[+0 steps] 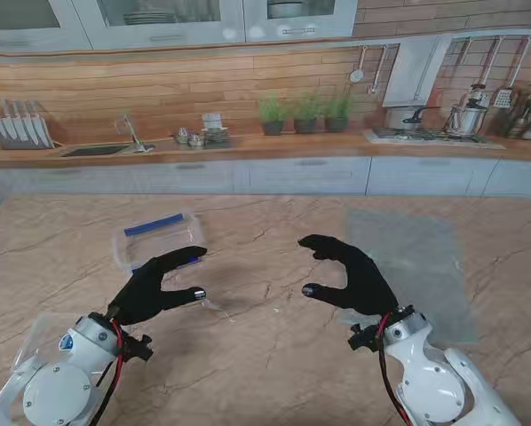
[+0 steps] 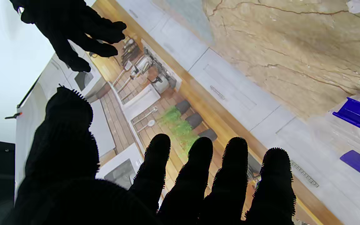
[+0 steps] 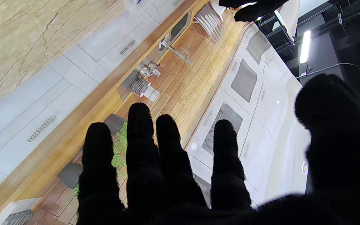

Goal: Fold the bubble film and place it into the plastic crate

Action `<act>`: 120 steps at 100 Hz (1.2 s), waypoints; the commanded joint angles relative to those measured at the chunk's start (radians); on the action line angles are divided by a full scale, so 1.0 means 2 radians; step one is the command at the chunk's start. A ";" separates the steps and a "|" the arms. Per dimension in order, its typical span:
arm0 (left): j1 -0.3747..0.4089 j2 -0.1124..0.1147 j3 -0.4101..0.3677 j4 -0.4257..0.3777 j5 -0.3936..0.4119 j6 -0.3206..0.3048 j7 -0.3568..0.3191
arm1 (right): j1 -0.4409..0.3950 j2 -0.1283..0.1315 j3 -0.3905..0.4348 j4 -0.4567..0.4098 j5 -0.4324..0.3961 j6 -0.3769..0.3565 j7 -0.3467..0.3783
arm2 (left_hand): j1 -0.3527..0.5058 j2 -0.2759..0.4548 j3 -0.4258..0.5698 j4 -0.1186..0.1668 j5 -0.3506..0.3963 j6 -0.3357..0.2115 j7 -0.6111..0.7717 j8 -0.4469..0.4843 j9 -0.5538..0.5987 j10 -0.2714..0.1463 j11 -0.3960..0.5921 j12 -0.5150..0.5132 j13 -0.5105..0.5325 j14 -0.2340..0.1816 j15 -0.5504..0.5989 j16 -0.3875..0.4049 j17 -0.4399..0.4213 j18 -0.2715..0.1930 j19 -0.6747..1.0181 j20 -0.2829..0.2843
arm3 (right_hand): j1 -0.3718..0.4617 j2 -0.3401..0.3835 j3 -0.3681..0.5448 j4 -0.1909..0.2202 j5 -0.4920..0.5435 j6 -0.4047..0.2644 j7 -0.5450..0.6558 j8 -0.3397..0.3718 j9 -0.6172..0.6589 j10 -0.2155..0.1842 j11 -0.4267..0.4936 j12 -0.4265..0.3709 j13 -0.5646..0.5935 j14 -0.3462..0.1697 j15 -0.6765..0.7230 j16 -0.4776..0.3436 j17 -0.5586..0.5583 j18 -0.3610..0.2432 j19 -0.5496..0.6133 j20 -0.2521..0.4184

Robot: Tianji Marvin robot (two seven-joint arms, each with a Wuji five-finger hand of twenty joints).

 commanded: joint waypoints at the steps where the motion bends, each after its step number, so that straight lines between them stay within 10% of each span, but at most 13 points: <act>1: 0.001 0.001 0.003 -0.001 -0.005 0.004 -0.007 | -0.003 -0.003 0.001 -0.004 -0.005 -0.003 -0.005 | 0.000 -0.018 0.008 0.008 0.013 -0.016 -0.016 0.002 0.006 -0.009 -0.011 -0.003 0.004 -0.007 -0.008 -0.003 0.001 -0.004 -0.014 -0.005 | -0.015 -0.019 0.009 -0.011 -0.012 0.002 0.003 -0.001 -0.006 -0.016 -0.008 0.002 0.001 -0.015 -0.009 0.000 -0.002 -0.018 -0.013 0.011; 60: -0.005 0.002 0.008 0.004 -0.015 0.018 -0.019 | -0.006 -0.002 0.012 -0.006 -0.070 0.015 -0.033 | -0.008 -0.016 0.024 0.006 0.013 -0.017 -0.015 0.001 0.007 -0.009 -0.011 -0.002 0.004 -0.006 -0.007 -0.002 0.001 -0.006 -0.012 -0.006 | -0.022 -0.012 0.012 -0.011 -0.001 -0.018 0.005 -0.001 -0.003 -0.013 -0.013 0.000 -0.008 -0.009 -0.024 -0.008 -0.008 0.003 -0.025 0.007; 120: -0.023 0.003 0.020 0.008 -0.034 0.047 -0.037 | 0.080 0.035 0.055 0.079 -0.225 0.181 0.078 | -0.009 -0.012 0.030 0.005 0.012 -0.018 -0.014 0.001 0.011 -0.009 -0.009 0.000 0.006 -0.006 -0.004 0.000 0.000 -0.007 -0.011 -0.006 | -0.051 -0.006 0.021 -0.013 -0.111 -0.096 -0.018 -0.073 -0.087 -0.044 -0.120 -0.065 -0.154 -0.024 -0.115 -0.089 -0.097 -0.024 -0.094 -0.031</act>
